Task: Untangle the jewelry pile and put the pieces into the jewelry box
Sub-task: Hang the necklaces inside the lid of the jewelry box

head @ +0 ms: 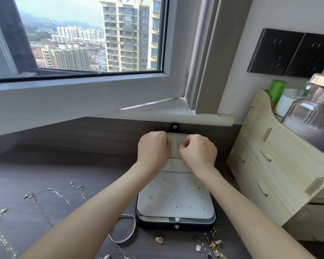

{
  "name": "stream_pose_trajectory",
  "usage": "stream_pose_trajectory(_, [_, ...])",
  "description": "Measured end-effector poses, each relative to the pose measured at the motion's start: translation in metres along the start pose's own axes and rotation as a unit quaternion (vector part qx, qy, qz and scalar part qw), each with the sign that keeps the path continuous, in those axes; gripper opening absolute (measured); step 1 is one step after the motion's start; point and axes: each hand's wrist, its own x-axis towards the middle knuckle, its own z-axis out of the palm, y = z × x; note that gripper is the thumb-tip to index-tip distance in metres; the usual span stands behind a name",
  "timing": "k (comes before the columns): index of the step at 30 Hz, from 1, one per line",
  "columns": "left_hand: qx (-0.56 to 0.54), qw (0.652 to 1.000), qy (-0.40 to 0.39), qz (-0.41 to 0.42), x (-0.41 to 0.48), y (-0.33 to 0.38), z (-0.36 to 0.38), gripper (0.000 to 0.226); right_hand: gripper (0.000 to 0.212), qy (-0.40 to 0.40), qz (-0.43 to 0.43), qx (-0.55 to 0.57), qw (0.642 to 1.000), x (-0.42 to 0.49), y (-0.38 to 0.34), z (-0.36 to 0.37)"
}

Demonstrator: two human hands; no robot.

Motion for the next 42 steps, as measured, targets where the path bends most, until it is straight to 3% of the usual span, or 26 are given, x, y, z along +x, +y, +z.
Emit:
stream_pose_trajectory(5, [-0.049,0.997,-0.001,0.064,-0.012,-0.019,0.001,0.006,0.011,-0.003,-0.053,0.177,0.983,0.002,0.007,-0.014])
stream_pose_trajectory(9, [-0.063,0.996,-0.038,0.052,-0.023,-0.013,-0.008,0.038,0.009,-0.049,-0.043,0.267,0.961,0.011,0.003,-0.018])
stream_pose_trajectory(14, [-0.111,0.984,-0.139,0.009,-0.02,-0.01,-0.011,0.037,0.014,-0.059,-0.065,0.162,0.983,0.007,0.006,-0.02])
stream_pose_trajectory(18, [-0.117,0.974,-0.193,0.002,-0.02,-0.007,-0.017,0.034,0.022,-0.127,-0.061,0.104,0.985,0.0,0.009,-0.021])
stream_pose_trajectory(24, [-0.182,0.973,-0.138,-0.033,-0.031,-0.014,-0.048,0.028,0.012,-0.096,-0.114,0.118,0.982,-0.038,-0.005,-0.047])
stream_pose_trajectory(27, [-0.161,0.979,-0.125,-0.029,-0.052,-0.027,-0.074,0.019,0.005,-0.195,-0.173,0.145,0.955,-0.086,-0.023,-0.066])
stream_pose_trajectory(31, [-0.155,0.97,-0.18,-0.04,-0.092,-0.047,-0.106,0.024,0.014,-0.294,-0.246,0.087,0.92,-0.142,-0.037,-0.066])
stream_pose_trajectory(35, [-0.146,0.96,-0.232,-0.049,-0.129,-0.06,-0.127,0.019,0.03,-0.254,-0.305,0.009,0.918,-0.168,-0.043,-0.048])
stream_pose_trajectory(39, [-0.141,0.954,-0.262,-0.044,-0.154,-0.06,-0.134,0.012,0.023,-0.228,-0.328,-0.027,0.916,-0.175,-0.041,-0.032])
stream_pose_trajectory(42, [-0.142,0.95,-0.277,-0.032,-0.166,-0.056,-0.132,0.013,0.026,-0.15,-0.372,-0.022,0.916,-0.18,-0.034,-0.02])
